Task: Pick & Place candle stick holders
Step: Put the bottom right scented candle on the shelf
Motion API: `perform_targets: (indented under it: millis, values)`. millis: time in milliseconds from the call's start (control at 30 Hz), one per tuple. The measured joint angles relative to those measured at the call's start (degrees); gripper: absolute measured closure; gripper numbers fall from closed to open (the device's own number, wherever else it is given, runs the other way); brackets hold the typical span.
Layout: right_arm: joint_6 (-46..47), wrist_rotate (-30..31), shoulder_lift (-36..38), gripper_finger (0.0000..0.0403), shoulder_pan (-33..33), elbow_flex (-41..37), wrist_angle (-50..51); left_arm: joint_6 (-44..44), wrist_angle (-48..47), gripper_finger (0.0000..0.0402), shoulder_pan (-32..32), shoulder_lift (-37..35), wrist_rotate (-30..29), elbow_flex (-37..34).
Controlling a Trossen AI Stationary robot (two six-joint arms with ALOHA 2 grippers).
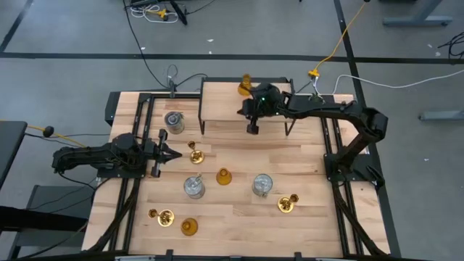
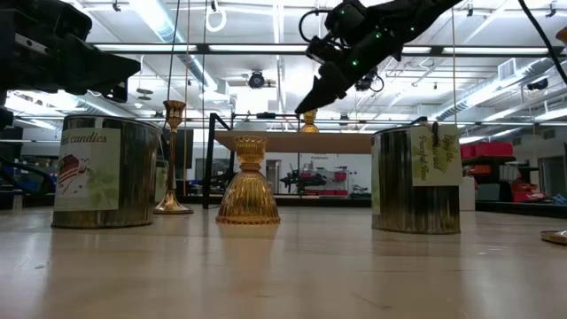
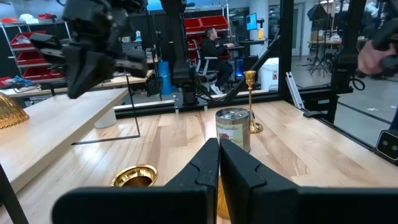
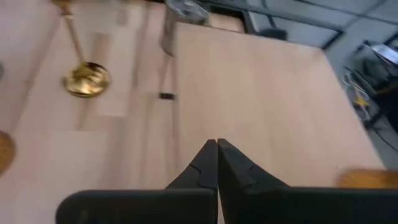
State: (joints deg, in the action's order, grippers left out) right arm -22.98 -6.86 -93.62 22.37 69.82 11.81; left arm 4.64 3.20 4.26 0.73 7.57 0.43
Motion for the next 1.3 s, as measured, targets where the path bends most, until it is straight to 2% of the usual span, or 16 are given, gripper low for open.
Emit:
perform_targets:
  millis: [300, 867, 1100, 1300]
  values:
    - [6.9, -0.2, 0.0, 0.039, -4.5, 0.0, -5.0, 0.0, 0.0, 0.0383, 0.0, 0.0, 0.0, 0.0]
    - [4.5, -0.1, 0.0, 0.0383, -11.4, 0.0, -6.8, 0.0, 0.0, 0.0383, 0.0, 0.0, 0.0, 0.0]
    - [4.5, -0.1, 0.0, 0.036, -12.9, 0.0, -6.8, 0.0, 0.0, 0.0383, 0.0, 0.0, 0.0, 0.0]
    - [4.6, -0.1, 0.0, 0.032, -14.5, 0.0, -6.8, 0.0, 0.0, 0.0383, 0.0, 0.0, 0.0, 0.0]
